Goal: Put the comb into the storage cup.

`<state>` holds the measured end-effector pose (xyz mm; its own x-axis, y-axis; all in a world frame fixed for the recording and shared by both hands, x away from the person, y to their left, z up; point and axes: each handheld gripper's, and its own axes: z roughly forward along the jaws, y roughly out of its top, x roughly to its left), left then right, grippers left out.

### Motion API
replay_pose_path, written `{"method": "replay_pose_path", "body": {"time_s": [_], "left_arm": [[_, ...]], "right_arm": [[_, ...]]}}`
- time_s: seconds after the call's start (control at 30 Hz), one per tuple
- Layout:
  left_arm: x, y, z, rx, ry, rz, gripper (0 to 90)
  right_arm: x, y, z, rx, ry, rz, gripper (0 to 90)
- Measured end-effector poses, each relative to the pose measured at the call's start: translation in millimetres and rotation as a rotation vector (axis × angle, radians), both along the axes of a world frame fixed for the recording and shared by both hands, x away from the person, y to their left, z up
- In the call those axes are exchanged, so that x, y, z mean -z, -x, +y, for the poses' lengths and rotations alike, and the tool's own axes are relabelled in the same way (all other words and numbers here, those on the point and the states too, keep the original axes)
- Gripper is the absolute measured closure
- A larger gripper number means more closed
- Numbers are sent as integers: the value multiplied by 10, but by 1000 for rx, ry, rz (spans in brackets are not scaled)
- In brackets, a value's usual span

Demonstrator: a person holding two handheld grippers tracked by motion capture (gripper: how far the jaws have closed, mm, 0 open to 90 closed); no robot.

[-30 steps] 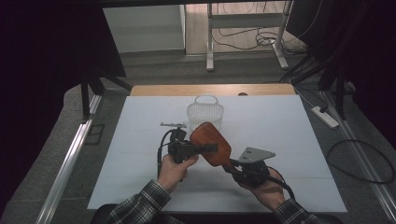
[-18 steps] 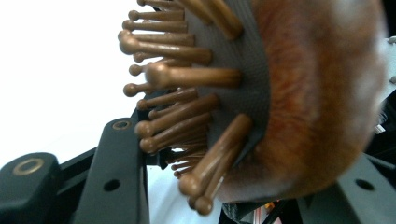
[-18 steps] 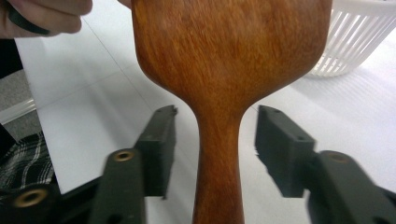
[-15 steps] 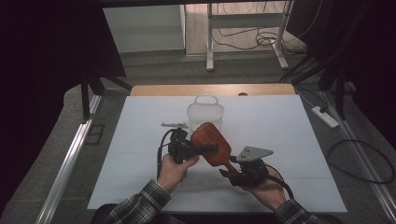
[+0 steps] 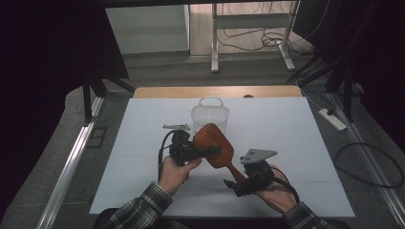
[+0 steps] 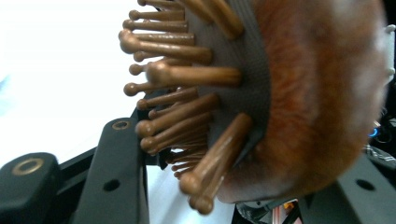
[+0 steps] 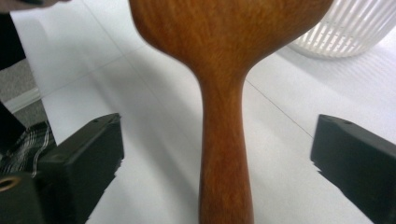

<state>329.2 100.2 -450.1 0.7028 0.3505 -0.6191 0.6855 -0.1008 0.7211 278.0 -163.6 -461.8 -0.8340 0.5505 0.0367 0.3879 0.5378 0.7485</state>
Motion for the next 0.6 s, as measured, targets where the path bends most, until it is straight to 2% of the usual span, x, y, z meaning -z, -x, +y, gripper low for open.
{"method": "replay_pose_path", "body": {"time_s": [0.17, 0.4, 0.6], "left_arm": [[-37, 1, 17, -11, -27, -19, 532], [-113, -13, 70, -27, -67, -57, 531], [-150, -36, 134, -46, -90, -66, 530]], "right_arm": [[-14, 0, -18, -13, -3, -22, 0], [-36, -36, -101, 12, -29, -21, 0], [-41, -42, -164, 8, -31, -4, 0]]}}
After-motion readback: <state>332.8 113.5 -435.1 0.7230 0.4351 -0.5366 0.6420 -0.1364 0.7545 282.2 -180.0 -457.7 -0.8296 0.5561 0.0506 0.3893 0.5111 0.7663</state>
